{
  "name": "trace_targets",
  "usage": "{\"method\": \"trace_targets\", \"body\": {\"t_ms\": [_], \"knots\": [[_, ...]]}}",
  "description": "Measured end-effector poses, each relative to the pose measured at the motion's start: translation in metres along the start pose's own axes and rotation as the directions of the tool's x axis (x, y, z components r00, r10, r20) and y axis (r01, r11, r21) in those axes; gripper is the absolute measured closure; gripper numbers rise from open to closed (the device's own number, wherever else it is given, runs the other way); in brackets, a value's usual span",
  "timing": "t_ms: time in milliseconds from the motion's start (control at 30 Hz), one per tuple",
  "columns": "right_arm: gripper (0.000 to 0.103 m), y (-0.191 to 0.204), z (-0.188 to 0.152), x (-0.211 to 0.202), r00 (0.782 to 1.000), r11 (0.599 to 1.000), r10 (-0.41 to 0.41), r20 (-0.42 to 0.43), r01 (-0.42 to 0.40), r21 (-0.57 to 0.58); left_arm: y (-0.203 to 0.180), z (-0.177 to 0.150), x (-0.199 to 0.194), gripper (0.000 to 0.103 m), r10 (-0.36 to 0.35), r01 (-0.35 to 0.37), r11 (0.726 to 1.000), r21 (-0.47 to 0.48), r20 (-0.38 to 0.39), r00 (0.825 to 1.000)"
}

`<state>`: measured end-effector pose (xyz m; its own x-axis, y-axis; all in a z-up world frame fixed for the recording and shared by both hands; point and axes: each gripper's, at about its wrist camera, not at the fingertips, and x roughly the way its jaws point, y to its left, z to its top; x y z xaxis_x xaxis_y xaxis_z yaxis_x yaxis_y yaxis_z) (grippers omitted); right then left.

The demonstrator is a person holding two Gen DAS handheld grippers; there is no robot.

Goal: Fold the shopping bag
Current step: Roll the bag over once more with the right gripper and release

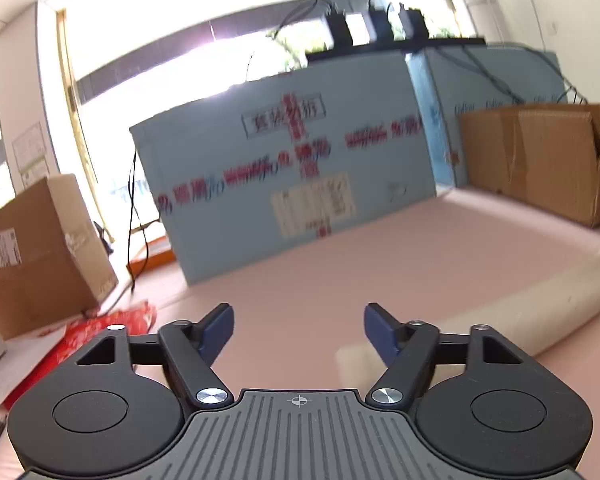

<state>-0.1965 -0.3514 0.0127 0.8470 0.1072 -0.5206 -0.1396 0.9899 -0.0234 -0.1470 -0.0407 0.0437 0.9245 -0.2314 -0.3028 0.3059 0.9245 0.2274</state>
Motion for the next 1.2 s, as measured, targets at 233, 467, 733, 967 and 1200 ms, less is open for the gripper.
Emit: {"method": "trace_targets", "body": {"t_ms": [233, 467, 733, 967, 1200], "knots": [[0.082, -0.003, -0.003, -0.001, 1.000, 1.000, 0.013, 0.010, -0.013, 0.005, -0.066, 0.001, 0.027, 0.055, -0.313, 0.318, 0.947, 0.032, -0.108, 0.943], [0.068, -0.008, -0.007, -0.003, 1.000, 0.999, 0.008, 0.020, -0.009, 0.047, -0.082, -0.006, 0.044, 0.051, -0.323, 0.349, 0.934, 0.074, -0.241, 0.915], [0.048, -0.038, -0.019, -0.046, 0.998, 0.936, -0.006, 0.056, -0.014, 0.353, -0.076, -0.009, 0.047, 0.031, -0.291, 0.309, 0.950, 0.040, -0.241, 0.926], [0.046, -0.045, -0.036, -0.057, 0.992, 0.812, 0.111, 0.054, -0.122, 0.571, -0.072, -0.009, 0.050, 0.022, -0.291, 0.302, 0.953, 0.009, -0.246, 0.925], [0.039, -0.014, -0.012, -0.025, 0.978, 0.829, 0.202, -0.041, -0.149, 0.539, -0.070, -0.010, 0.050, 0.021, -0.294, 0.303, 0.953, -0.001, -0.247, 0.923]]}}
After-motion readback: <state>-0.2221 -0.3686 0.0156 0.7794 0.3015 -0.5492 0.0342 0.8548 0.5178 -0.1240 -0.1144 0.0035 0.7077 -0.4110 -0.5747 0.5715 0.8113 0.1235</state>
